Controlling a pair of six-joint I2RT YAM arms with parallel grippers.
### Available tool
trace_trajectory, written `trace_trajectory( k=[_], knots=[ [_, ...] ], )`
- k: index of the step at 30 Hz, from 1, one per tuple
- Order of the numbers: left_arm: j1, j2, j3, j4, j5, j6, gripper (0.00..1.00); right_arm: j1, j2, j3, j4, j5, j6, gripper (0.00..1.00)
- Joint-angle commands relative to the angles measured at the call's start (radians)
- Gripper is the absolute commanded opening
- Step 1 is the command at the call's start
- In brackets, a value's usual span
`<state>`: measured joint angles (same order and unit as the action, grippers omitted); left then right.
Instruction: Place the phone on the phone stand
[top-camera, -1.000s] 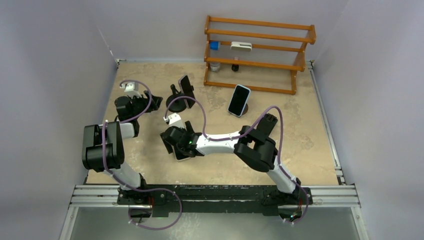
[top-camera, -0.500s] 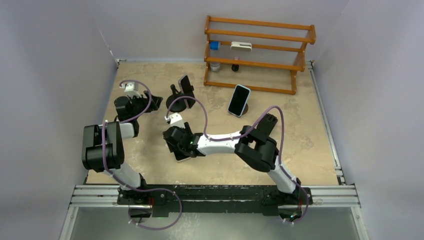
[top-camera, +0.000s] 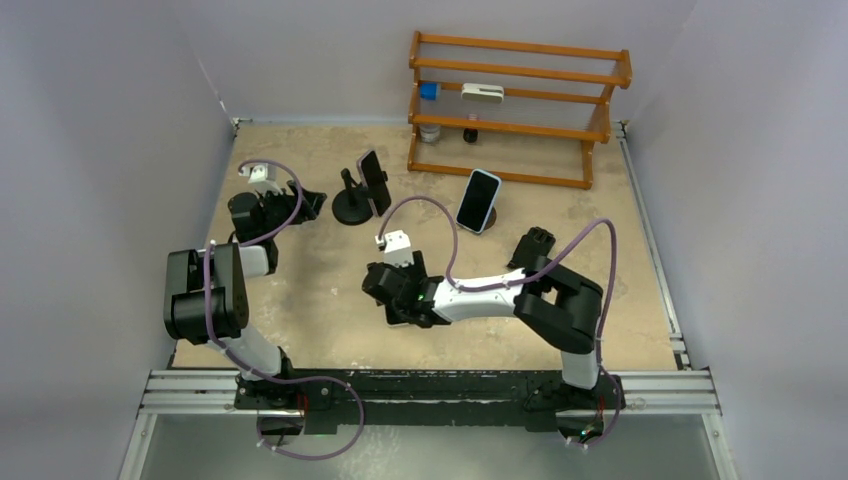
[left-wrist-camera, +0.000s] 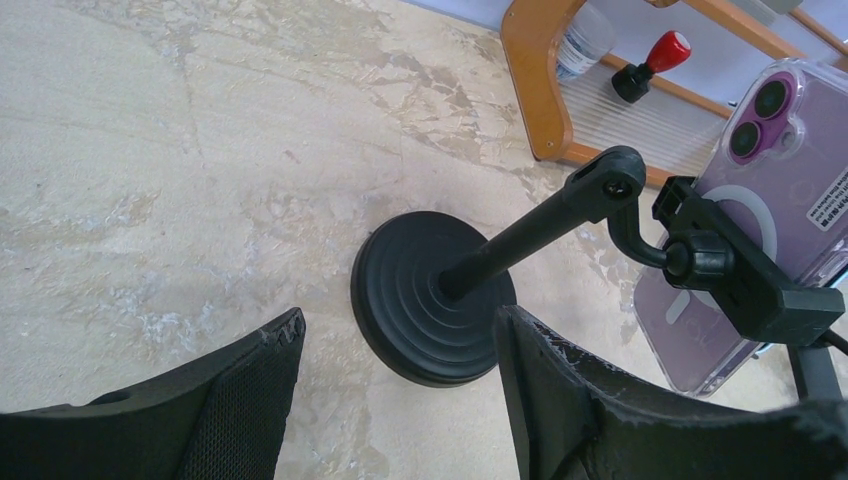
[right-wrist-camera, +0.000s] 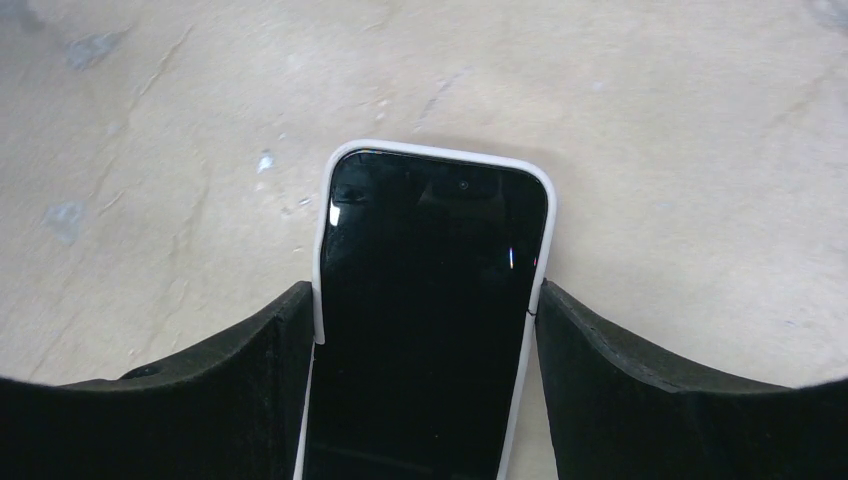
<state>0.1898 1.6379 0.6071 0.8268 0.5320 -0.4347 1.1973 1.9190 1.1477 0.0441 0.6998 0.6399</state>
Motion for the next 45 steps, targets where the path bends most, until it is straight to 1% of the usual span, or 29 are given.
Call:
trace_trajectory(
  k=[1,5,8,13,16,17,18,21,24,25,27,30,37,45],
  knots=[
    [0.008,-0.011,-0.002,0.072,0.032,-0.023,0.68,-0.027,-0.083,-0.026,0.026,0.177,0.088,0.58],
    [0.008,-0.005,-0.001,0.078,0.041,-0.03,0.68,-0.065,-0.144,-0.055,-0.032,0.308,0.163,0.59],
    [0.008,0.0,-0.001,0.083,0.045,-0.034,0.68,-0.125,-0.19,-0.075,-0.097,0.377,0.225,0.6],
    [0.009,0.007,0.0,0.087,0.052,-0.04,0.68,-0.189,-0.252,-0.116,-0.13,0.478,0.247,0.61],
    [0.008,0.007,-0.001,0.088,0.053,-0.041,0.68,-0.2,-0.267,-0.119,-0.22,0.547,0.311,0.63],
    [0.008,0.008,-0.001,0.089,0.055,-0.042,0.68,-0.203,-0.27,-0.115,-0.261,0.566,0.358,0.64],
    [0.008,0.009,-0.001,0.09,0.056,-0.043,0.68,-0.205,-0.271,-0.109,-0.318,0.586,0.387,0.64],
    [0.008,0.018,0.0,0.1,0.065,-0.052,0.68,-0.211,-0.262,-0.064,-0.566,0.654,0.626,0.66],
    [0.008,0.032,0.003,0.115,0.077,-0.066,0.68,-0.226,-0.21,0.005,-0.955,0.711,0.989,0.68],
    [0.008,0.037,0.005,0.121,0.081,-0.07,0.68,-0.233,-0.184,0.023,-1.052,0.747,1.063,0.69],
    [0.008,0.047,0.008,0.134,0.092,-0.082,0.68,-0.255,-0.181,0.032,-1.067,0.758,1.055,0.71],
    [0.008,0.057,0.013,0.143,0.104,-0.092,0.68,-0.281,-0.226,0.017,-1.057,0.75,1.062,0.7],
    [0.008,0.075,0.016,0.171,0.125,-0.116,0.68,-0.344,-0.283,0.021,-1.057,0.821,1.014,0.71],
    [0.008,0.09,0.022,0.186,0.137,-0.128,0.68,-0.39,-0.336,-0.026,-1.053,0.884,0.973,0.73]
  ],
)
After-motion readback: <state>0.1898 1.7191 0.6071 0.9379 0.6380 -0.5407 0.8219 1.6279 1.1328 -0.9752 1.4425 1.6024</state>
